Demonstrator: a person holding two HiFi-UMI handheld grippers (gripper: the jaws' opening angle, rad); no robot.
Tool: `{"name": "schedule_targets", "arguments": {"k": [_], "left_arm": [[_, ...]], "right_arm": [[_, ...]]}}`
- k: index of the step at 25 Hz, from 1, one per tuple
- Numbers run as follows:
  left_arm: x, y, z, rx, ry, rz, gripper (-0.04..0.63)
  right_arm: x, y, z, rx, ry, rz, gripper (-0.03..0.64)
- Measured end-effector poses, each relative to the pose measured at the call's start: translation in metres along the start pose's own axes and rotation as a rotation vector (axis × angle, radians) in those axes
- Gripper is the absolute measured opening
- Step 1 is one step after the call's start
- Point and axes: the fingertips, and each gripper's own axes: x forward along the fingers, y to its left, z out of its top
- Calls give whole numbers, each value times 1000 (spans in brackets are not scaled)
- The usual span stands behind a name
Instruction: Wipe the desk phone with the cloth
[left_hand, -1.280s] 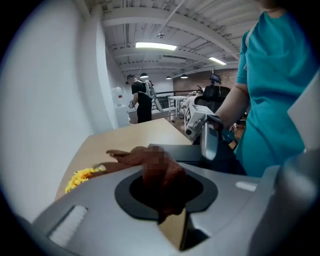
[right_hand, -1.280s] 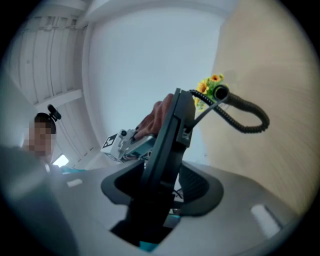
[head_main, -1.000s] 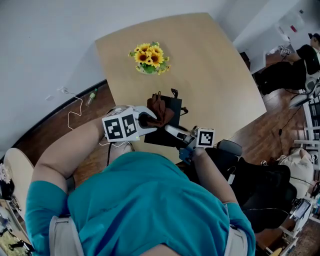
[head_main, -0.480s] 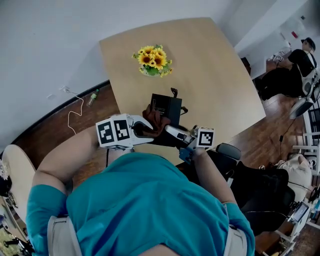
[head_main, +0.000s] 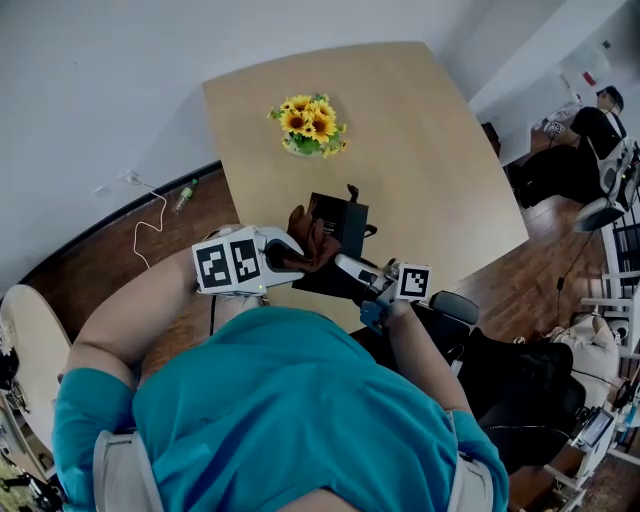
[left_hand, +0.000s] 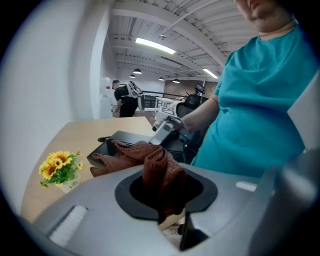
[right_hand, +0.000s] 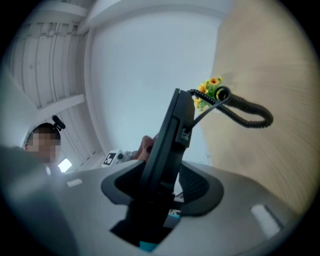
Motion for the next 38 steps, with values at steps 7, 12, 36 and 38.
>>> {"name": "schedule_targets", "arguments": {"k": [7,12,36,38], "left_arm": [[26,-30,-2,11,50,-102,89],[32,-50,-11,24,94,-195,89],[-91,94,36,-285,-369,-140,89],[-99,96,32,-302,-406,-57,89]], "right_arm": [[-1,-15,11,-14,-36,-60,215],[-6,-25,39,-1,-112,-64,213],[8,54,-20,-202,184,132,213],[0,55,-9,-175,113,142,213]]}}
